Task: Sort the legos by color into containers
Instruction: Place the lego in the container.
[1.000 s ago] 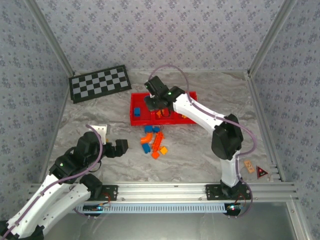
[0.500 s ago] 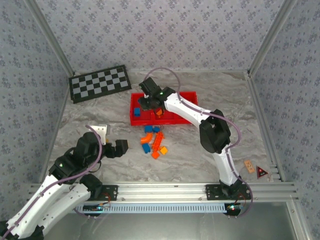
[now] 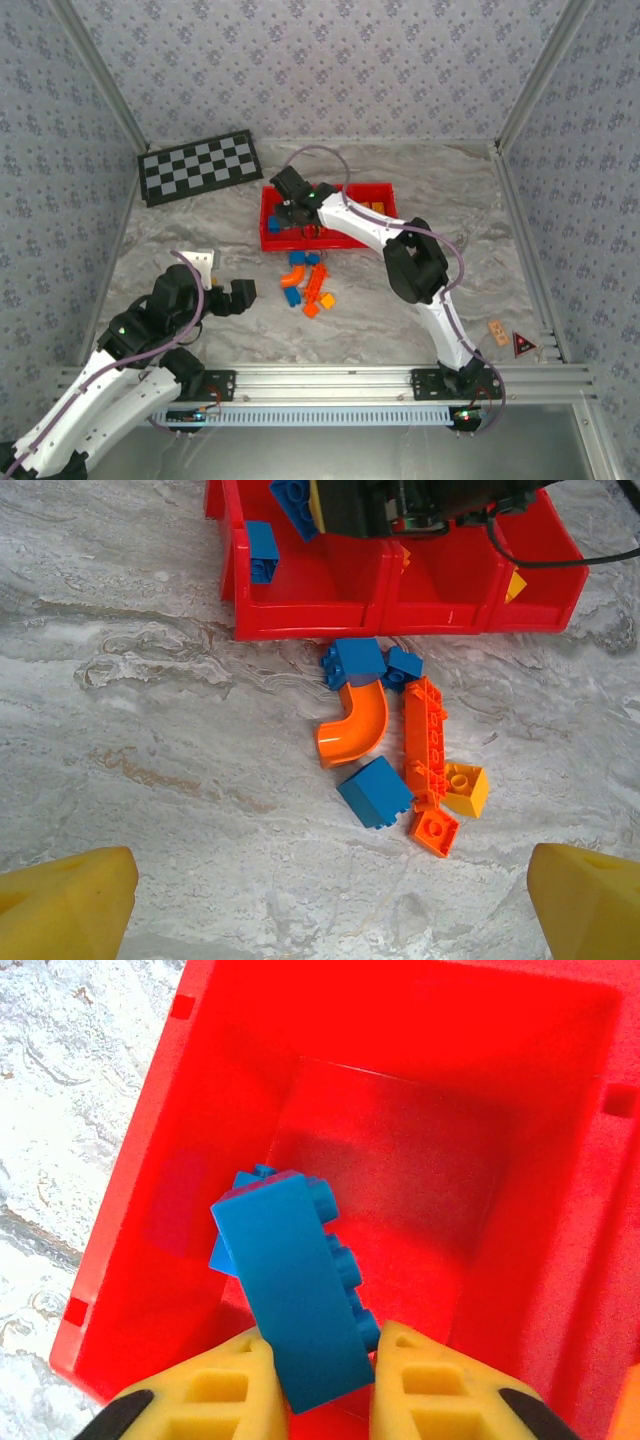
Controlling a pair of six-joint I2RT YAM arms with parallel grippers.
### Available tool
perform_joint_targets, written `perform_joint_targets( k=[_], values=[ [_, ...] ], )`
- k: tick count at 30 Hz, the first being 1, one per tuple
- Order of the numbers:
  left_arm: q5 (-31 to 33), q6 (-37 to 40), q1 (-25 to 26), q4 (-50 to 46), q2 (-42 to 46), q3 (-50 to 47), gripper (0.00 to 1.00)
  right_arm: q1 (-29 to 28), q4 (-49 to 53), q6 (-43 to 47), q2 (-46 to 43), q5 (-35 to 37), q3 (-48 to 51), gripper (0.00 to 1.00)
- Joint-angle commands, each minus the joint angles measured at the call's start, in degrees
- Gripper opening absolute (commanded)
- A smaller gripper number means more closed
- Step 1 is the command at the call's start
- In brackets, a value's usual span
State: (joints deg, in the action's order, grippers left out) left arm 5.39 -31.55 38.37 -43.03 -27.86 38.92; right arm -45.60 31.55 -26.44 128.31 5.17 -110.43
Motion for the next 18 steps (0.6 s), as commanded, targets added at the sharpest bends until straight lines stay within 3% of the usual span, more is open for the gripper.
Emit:
perform_joint_targets(
  k=[1,8,13,18],
  values=[
    [-0.2,0.4,0.4,1.1,0.2,-0.1,1.0,-1.0,-0.8,-1.3,1.8,2.3,-2.2,0.25],
    [0.0,0.4,0.5,1.1,0.2,0.0,1.0,-1.1,0.2,-2.6,2.0,3.2,-2.8,0.35],
    [0.0,0.4,0.5,1.1,0.2,-0.1,1.0,-1.1,1.1,-2.3,1.3,4.9,-3.5,0.47],
    [0.0,0.3,0.6,1.0,0.2,-0.1,1.0,-1.4,1.1,-1.7,-0.7,5.5,-3.2,0.49]
  ],
)
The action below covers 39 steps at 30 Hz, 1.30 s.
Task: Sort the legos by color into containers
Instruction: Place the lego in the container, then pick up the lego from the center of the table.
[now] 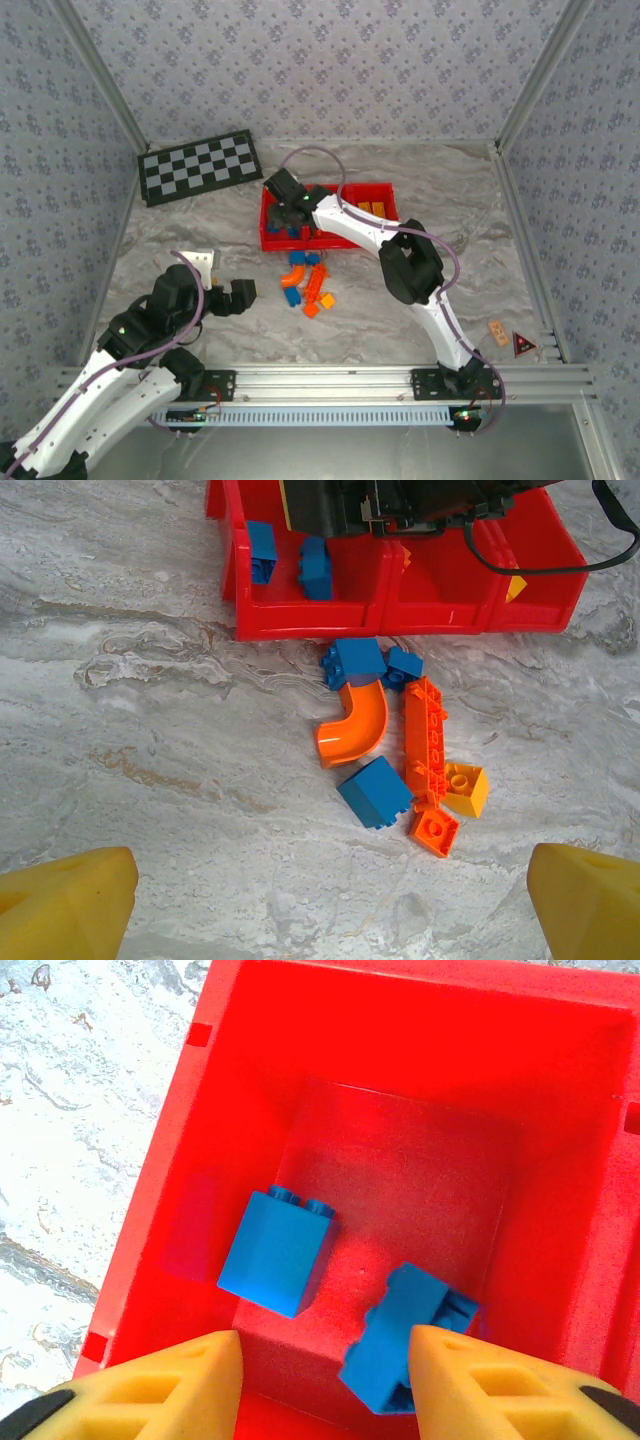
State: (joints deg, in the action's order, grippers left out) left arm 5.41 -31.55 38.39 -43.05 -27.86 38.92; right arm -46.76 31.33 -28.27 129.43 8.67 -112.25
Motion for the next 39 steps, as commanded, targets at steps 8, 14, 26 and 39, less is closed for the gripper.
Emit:
perform_joint_targets(
  k=[8,14,26,39],
  values=[
    [0.0,0.3,0.5,1.2,0.1,-0.1,1.0,-1.0,1.9,1.5,-6.7,3.0,-0.5,0.5],
    [0.0,0.3,0.5,1.2,0.1,-0.1,1.0,-1.2,0.4,1.3,-13.6,4.3,5.9,0.52],
    [0.0,0.3,0.6,1.1,-0.2,-0.1,1.0,-1.0,-2.1,-6.9,-31.1,5.0,28.4,0.78],
    [0.1,0.3,0.5,1.1,-0.4,-0.1,1.0,-3.0,-13.7,-27.5,-35.6,-0.3,49.0,0.88]
  ],
)
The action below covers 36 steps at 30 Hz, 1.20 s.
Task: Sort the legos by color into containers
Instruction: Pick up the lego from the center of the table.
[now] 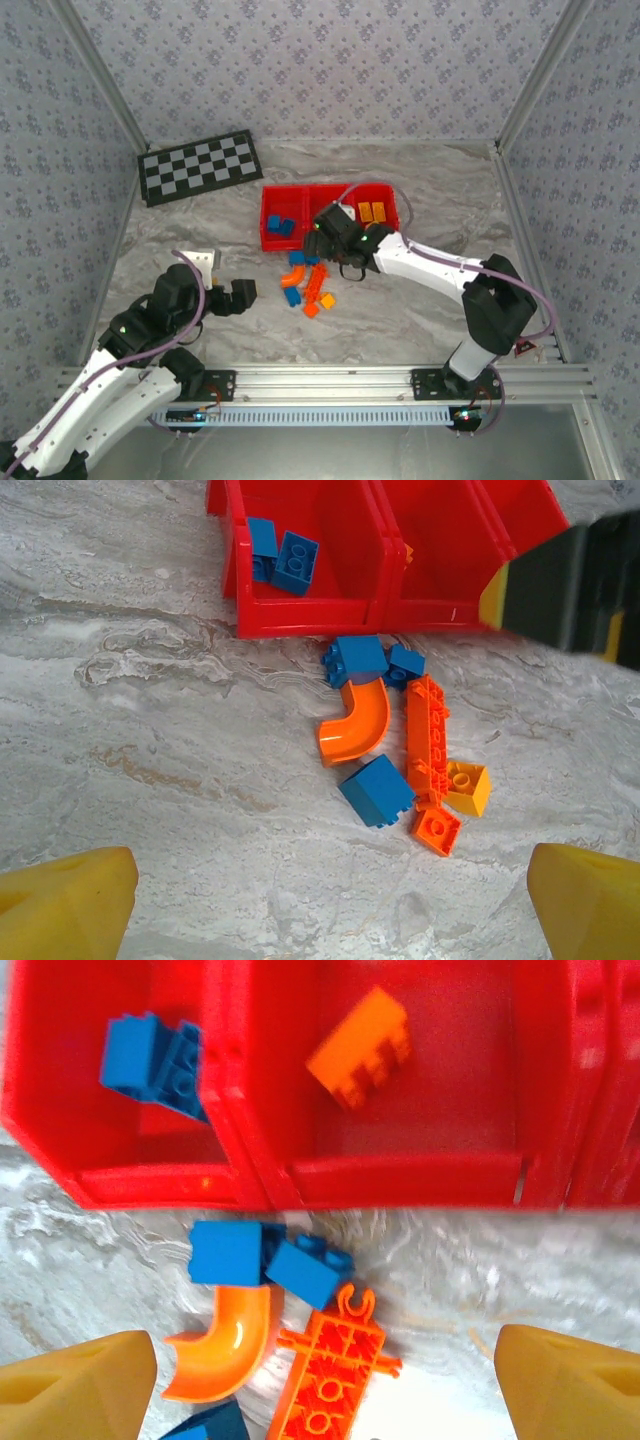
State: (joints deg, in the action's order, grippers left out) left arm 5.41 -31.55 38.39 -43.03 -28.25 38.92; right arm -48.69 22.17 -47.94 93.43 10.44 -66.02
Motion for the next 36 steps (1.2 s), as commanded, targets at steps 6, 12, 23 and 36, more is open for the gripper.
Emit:
perform_joint_targets(
  k=[6,12,23,36],
  values=[
    [-0.1,0.3,0.6,1.1,0.1,-0.1,1.0,-3.1,-8.2,-13.7,4.0,-3.1,4.8,0.84],
    [-0.2,0.5,0.6,1.3,0.2,-0.1,1.0,-4.0,-8.6,-16.6,6.1,-2.7,5.2,0.8],
    [-0.2,0.5,0.6,1.3,0.2,-0.1,1.0,-4.2,-7.8,-20.0,7.1,-1.7,6.2,0.74],
    [-0.1,0.3,0.7,1.1,0.4,-0.1,1.0,-5.0,-9.6,-19.9,9.9,-4.2,5.8,0.61]
  ],
)
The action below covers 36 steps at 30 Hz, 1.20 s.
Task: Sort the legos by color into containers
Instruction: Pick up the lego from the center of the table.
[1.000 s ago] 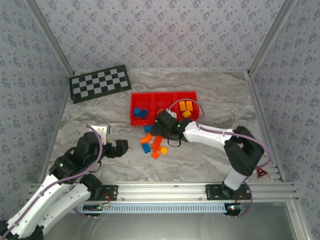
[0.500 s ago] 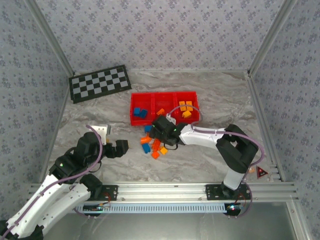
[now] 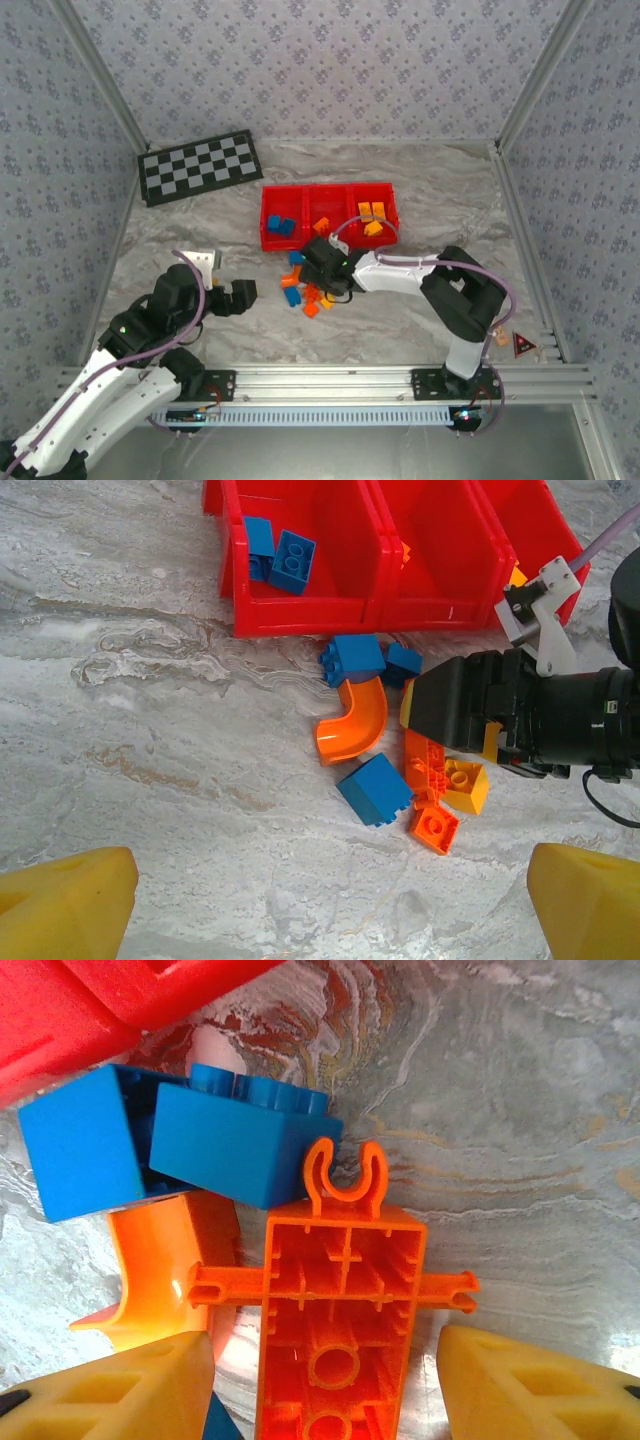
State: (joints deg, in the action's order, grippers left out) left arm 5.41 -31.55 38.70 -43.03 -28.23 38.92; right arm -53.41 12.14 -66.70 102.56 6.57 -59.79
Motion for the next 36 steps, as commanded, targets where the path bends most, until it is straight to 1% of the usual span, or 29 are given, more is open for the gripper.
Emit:
perform_joint_targets(
  k=[1,6,10,12,19,24,28,30,34,36],
  values=[
    [0.0,0.3,0.4,1.2,0.4,-0.1,1.0,-0.3,0.5,-1.1,0.9,-0.3,-0.5,0.61],
    [0.1,0.3,0.5,1.1,0.4,-0.1,1.0,-0.2,0.8,-0.5,2.0,-1.2,-1.0,0.56],
    [0.2,0.3,0.6,1.0,0.4,-0.1,1.0,0.1,0.3,0.2,2.6,-1.5,-1.1,0.45],
    [0.3,0.3,0.6,1.0,0.4,-0.1,1.0,0.4,-0.2,0.8,2.7,-1.9,-1.2,0.37],
    [0.6,0.3,0.8,0.9,0.4,-0.1,1.0,0.6,-1.7,3.2,0.4,-1.5,-1.2,0.27],
    [0.8,0.3,0.8,0.9,0.1,-0.1,1.0,0.7,-1.0,7.0,-3.1,0.1,-2.7,0.25],
    [0.7,0.3,0.9,0.9,0.1,-0.1,1.0,0.7,4.0,11.3,-6.0,2.1,-5.9,0.25],
    [0.8,0.3,0.9,0.9,0.1,-0.1,1.0,0.8,7.5,14.9,-7.4,3.5,-8.0,0.25],
    [0.7,0.3,0.8,0.9,0.1,-0.1,1.0,2.2,16.1,24.6,-7.3,6.6,-17.5,0.25],
    [0.8,0.3,0.8,0.9,0.0,0.0,1.0,3.9,19.8,28.9,-5.9,6.8,-21.8,0.25]
  ],
)
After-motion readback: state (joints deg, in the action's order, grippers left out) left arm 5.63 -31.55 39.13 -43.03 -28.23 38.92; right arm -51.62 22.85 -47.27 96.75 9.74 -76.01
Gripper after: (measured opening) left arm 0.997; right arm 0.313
